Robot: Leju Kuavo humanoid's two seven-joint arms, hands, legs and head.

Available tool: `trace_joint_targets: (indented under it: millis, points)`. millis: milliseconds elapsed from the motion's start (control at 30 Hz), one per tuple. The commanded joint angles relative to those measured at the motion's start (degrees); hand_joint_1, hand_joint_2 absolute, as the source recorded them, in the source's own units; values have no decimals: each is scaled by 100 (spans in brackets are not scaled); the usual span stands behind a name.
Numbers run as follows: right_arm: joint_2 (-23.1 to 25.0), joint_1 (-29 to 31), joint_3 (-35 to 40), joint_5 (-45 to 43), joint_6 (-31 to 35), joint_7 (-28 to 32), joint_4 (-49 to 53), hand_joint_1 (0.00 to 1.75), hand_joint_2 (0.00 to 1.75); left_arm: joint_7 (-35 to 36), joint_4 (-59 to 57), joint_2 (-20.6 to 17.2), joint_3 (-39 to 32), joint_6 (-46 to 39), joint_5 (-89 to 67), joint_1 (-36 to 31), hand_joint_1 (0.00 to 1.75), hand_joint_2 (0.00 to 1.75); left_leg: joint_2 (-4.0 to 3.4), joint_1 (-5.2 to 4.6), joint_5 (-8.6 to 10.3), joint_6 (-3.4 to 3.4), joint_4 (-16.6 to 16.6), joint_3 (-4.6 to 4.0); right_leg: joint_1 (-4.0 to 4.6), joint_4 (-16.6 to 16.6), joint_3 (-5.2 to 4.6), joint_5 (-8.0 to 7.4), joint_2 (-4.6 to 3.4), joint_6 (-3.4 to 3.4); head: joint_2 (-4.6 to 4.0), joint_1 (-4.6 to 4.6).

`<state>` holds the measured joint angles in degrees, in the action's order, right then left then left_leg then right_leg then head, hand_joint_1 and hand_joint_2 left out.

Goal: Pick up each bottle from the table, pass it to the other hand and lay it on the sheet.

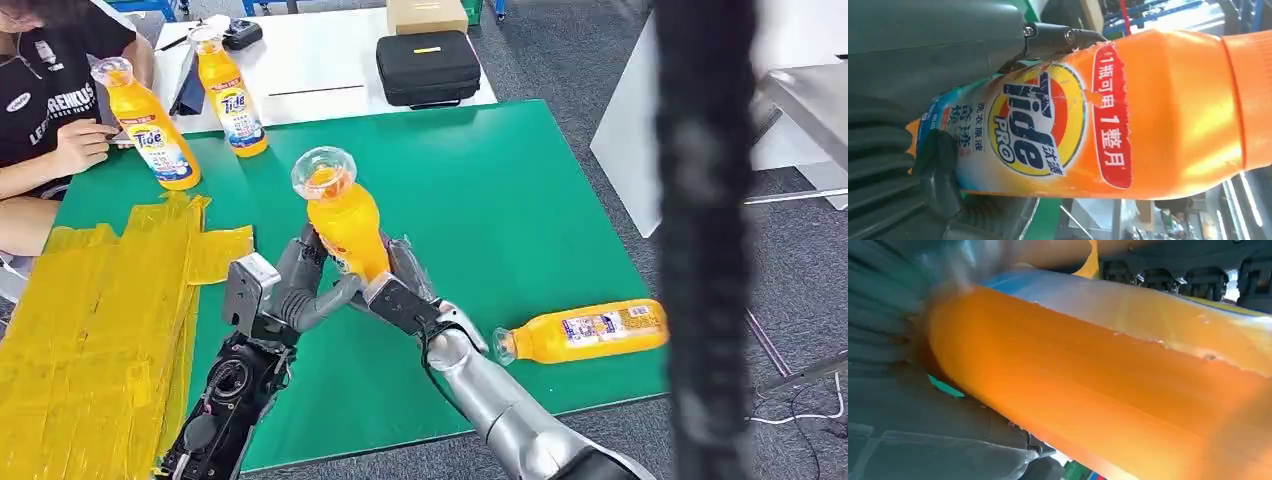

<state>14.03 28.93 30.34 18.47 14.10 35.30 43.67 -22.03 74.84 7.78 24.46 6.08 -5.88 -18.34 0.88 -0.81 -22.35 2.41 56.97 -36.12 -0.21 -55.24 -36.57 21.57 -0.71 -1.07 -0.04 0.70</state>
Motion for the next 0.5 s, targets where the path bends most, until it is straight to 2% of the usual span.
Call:
trace_joint_targets:
  millis: [33,67,100,233,267,500]
  points:
    - [195,69,966,85,-88,114,-742,175,175,36,-768,88,284,-157,-98,-644,0,175,3,7,-18,-18,6,30,7,-3,34,19,14,2,0,-2]
    - [184,58,1013,88,-98,128,-719,175,175,49,-861,100,263,-217,-108,-683,0,175,2,11,-34,-29,15,52,12,-11,57,35,18,3,0,0]
    - [165,22,1065,96,-97,144,-653,175,175,37,-971,117,212,-340,-138,-730,0,175,6,6,-10,-14,2,20,6,1,25,12,14,1,0,-2]
    - [88,-141,1331,348,90,177,-328,175,175,41,-1197,127,64,-652,-225,-803,0,175,10,11,-30,-28,13,49,12,-10,56,34,25,4,0,-4]
    - [52,-210,1419,422,96,134,-168,175,175,36,-1227,112,36,-722,-235,-805,0,175,7,7,-10,-15,2,19,7,1,24,11,14,2,0,0]
    - [-80,-516,1823,944,377,-17,428,175,175,134,-1607,129,-191,-939,-235,-848,0,175,6,6,-14,-16,2,24,6,-1,27,16,15,2,0,2]
